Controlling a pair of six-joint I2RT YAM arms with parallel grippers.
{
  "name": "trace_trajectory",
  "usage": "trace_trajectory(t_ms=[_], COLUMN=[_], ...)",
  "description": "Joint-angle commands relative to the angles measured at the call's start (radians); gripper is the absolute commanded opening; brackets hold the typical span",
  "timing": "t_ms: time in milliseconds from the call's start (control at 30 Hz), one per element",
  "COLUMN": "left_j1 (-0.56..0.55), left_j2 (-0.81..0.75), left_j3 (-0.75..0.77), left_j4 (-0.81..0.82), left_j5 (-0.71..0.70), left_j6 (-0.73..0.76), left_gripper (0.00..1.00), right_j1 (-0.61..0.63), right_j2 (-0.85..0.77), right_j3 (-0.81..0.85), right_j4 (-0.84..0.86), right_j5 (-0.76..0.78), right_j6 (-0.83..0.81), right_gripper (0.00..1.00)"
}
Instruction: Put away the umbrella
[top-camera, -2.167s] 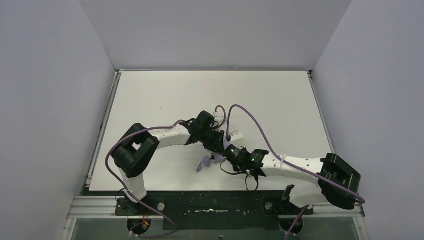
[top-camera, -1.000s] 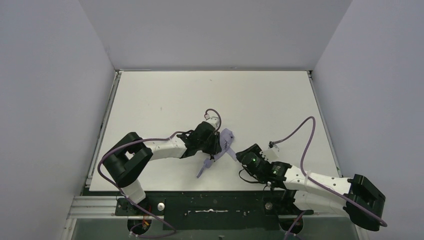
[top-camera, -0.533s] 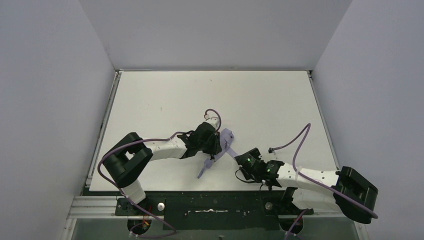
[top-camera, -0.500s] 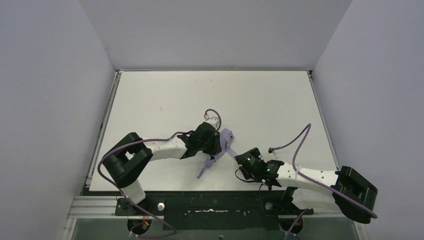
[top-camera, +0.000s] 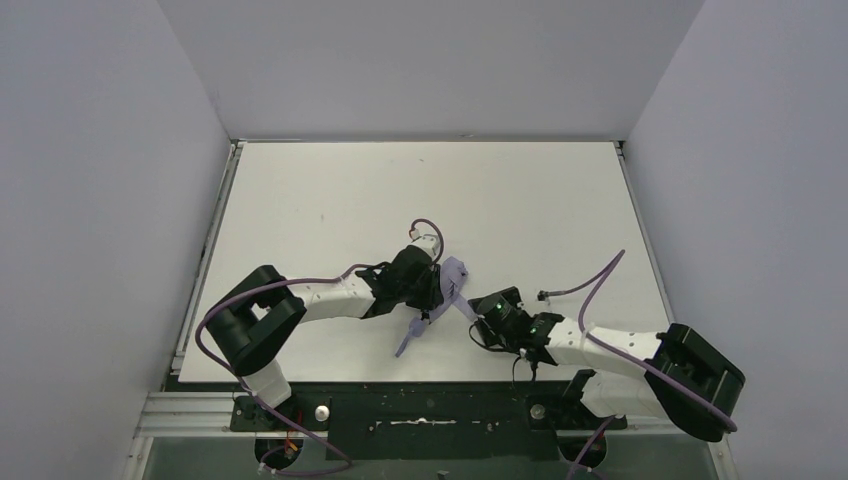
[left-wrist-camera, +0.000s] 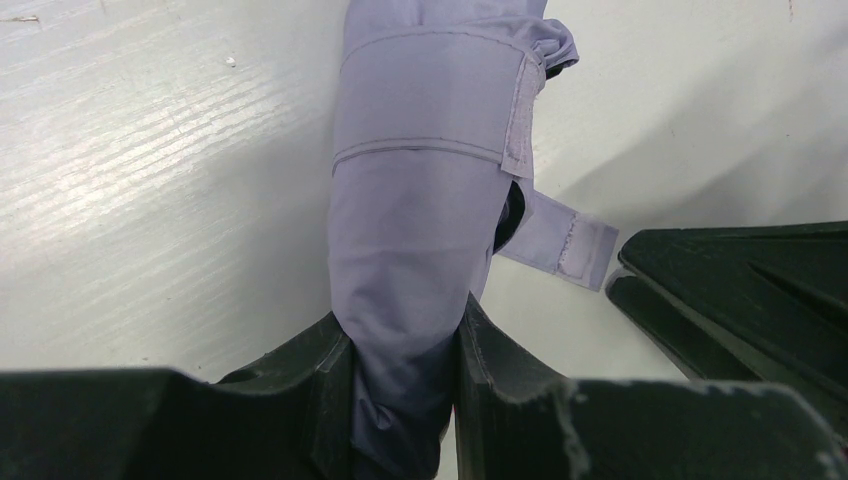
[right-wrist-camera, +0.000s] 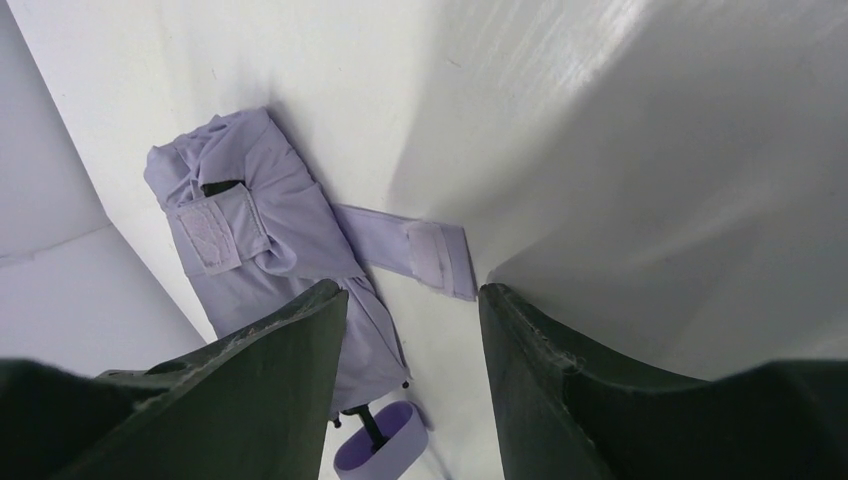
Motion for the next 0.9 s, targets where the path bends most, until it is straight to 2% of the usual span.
trace_trajectory(t_ms=[0,700,867], left_j1=[-0.002,-0.003,-0.002], left_j2=[0.080,0.094,0.100], left_j3=[-0.051,-0.041,-0.032], left_j4=[-0.252,-0.264,-0.270], left_j5=[-0.079,-0.077,-0.075], left_j6=[0.021,0.028,0.032], left_gripper=[0.00,0.00,0.00], right_j1=[-0.038,-0.092,-0.095], right_j2=[0.035,0.195,0.212], right_j3=[-0.020,-0.060,-0.062], right_j4=[0.003,0.361,0.380], right_j5=[0.015,-0.095,-0.110], right_j6=[-0.056,-0.186,-0.197], right_gripper=[0.53,0.52,0.52])
